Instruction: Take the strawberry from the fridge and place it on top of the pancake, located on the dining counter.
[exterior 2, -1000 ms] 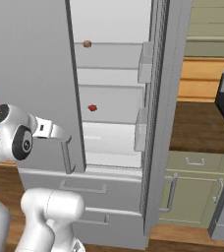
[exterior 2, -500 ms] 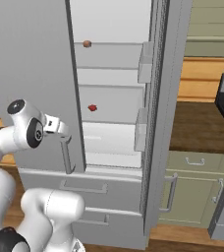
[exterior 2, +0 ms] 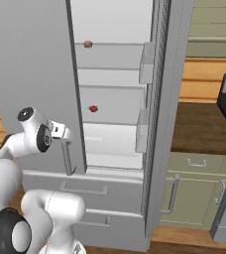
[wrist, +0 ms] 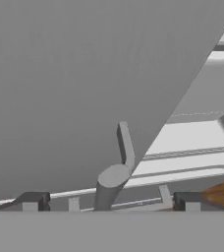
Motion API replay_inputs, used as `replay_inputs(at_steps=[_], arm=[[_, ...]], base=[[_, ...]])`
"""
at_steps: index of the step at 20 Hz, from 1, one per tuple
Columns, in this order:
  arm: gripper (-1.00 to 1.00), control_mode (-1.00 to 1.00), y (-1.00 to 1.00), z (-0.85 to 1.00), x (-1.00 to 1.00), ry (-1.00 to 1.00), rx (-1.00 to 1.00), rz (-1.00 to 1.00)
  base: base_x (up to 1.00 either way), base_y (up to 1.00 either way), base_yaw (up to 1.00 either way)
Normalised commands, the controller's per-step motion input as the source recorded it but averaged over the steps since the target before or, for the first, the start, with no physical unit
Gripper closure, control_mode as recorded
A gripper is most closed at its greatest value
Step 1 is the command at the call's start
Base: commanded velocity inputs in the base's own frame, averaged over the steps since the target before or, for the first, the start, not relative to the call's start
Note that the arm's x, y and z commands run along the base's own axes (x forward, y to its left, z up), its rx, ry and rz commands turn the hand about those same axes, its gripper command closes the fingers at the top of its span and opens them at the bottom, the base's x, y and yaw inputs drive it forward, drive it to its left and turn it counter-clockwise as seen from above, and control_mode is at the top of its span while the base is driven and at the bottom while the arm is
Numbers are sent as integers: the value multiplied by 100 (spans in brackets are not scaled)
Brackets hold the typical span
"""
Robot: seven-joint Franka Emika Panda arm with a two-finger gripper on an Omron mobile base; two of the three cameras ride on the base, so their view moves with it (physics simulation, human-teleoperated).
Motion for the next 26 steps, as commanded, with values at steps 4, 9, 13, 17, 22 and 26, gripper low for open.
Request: replay_inputs(at_steps=[4, 9, 13, 17, 22, 26], arm=[[-100, -100, 0, -21, 60, 0, 2, 0], [-100, -100, 0, -28, 37, 0, 1, 0], [-100, -100, 0, -35, 20, 0, 0, 0], [-100, -100, 0, -36, 8, 0, 0, 0], [100, -100, 0, -44, -17, 0, 0, 0], [100, -100, 0, -43, -37, 0, 0, 0]], base=[[0, 0, 0], [0, 0, 0], [0, 0, 0], [0, 0, 0], [0, 0, 0], [0, 0, 0]])
